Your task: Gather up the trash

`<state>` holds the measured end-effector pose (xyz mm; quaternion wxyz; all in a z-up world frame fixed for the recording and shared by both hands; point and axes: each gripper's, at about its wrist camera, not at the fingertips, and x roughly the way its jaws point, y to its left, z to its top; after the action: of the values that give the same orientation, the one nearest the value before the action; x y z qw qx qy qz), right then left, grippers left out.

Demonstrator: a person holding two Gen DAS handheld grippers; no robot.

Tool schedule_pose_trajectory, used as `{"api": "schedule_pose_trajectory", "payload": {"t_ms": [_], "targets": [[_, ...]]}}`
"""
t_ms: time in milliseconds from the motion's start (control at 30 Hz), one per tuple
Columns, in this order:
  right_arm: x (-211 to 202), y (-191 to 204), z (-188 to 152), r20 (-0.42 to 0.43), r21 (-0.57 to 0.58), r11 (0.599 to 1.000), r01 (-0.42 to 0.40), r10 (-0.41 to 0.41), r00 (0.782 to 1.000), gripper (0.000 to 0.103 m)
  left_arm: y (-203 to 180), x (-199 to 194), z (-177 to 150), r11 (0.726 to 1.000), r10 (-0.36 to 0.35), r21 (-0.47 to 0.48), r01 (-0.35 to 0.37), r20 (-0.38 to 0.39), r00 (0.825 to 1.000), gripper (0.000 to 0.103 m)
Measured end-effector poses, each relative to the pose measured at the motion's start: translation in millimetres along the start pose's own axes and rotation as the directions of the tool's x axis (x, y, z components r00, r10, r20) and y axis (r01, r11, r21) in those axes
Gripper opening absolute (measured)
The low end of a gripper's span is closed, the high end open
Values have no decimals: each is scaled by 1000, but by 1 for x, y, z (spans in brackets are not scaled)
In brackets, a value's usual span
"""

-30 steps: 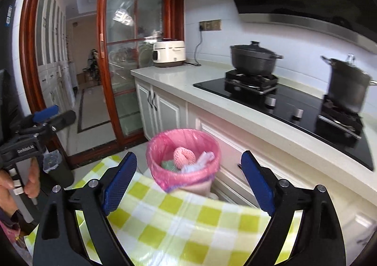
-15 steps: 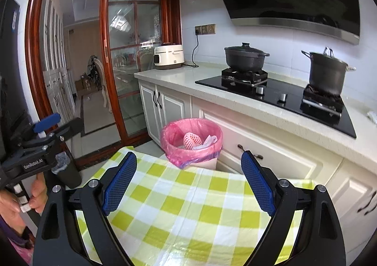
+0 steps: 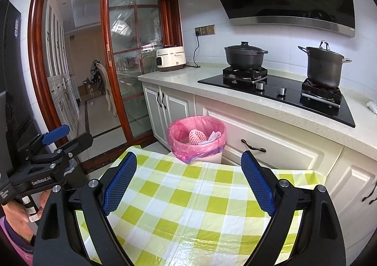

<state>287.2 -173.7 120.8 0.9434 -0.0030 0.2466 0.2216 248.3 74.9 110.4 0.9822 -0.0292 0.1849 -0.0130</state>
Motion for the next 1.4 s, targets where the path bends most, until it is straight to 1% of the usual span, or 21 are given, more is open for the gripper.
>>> {"api": "schedule_pose_trajectory", "payload": {"t_ms": [200,533,867,1400], "targets": [[1,-1,-4,-3,10,1000,-4,4,1000,85,-7,-1,-5,1000,-7,26,7,-9,1000,98],[4,-4,-7,-14,8,1000,-2,2,1000,85,-3,-1,-5,1000,-16,4,16,-15,1000,98],[8,-4,-9,-19,-3,1000,-6,6,1000,85,-5,2,-8,999,-26,18,27,-25,999,98],[8,-1,-8,-16,-7,1000,-9,9,1000,85,0,3,-8,999,-37,10,37,-27,999,98]]}}
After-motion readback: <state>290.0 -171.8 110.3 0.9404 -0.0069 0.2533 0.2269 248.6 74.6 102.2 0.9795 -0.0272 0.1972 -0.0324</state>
